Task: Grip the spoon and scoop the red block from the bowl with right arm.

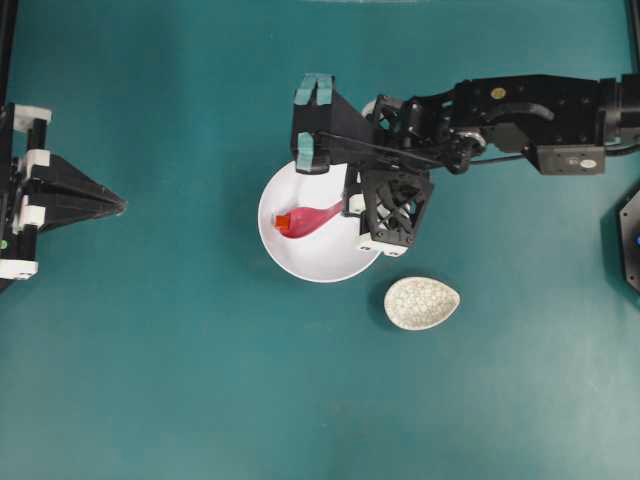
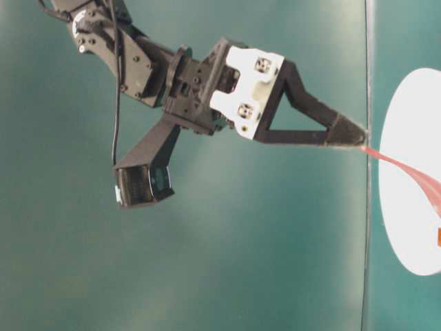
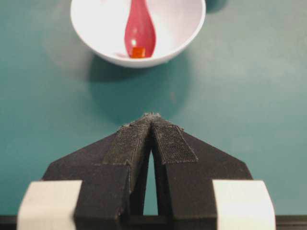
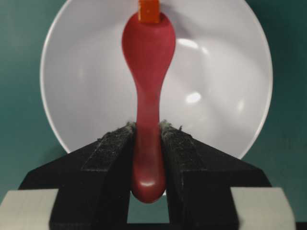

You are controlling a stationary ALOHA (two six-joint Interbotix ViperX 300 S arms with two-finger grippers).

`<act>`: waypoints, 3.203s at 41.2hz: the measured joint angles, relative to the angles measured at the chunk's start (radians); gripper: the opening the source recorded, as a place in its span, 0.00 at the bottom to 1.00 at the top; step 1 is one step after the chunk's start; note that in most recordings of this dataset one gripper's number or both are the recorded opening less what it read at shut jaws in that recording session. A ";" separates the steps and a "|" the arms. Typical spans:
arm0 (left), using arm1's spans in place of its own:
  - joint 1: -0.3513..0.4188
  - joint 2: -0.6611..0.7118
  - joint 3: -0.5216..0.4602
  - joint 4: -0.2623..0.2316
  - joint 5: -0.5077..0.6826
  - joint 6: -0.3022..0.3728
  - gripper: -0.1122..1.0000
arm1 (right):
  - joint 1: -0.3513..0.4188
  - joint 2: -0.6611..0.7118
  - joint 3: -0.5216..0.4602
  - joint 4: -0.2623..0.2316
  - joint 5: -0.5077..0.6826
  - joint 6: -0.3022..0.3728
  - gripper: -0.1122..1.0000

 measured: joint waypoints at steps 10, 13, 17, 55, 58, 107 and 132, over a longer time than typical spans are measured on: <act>0.000 0.000 0.000 0.002 -0.002 0.000 0.10 | 0.003 -0.043 0.066 0.018 -0.075 0.002 0.32; 0.002 -0.002 0.000 0.002 0.000 -0.002 0.10 | 0.005 -0.055 0.083 0.018 -0.095 0.002 0.32; 0.000 0.000 0.000 0.002 0.000 -0.003 0.10 | 0.008 -0.071 0.100 0.020 -0.121 0.000 0.32; 0.000 -0.002 0.000 0.000 0.002 -0.017 0.10 | 0.048 -0.241 0.345 0.072 -0.423 -0.002 0.32; 0.002 -0.003 0.000 0.000 0.002 -0.017 0.10 | 0.052 -0.258 0.362 0.075 -0.439 -0.002 0.32; 0.000 -0.005 0.000 0.002 0.044 0.002 0.10 | 0.069 -0.466 0.483 0.103 -0.566 -0.002 0.32; 0.000 -0.034 -0.002 0.000 0.044 -0.009 0.10 | 0.071 -0.466 0.483 0.101 -0.572 -0.011 0.32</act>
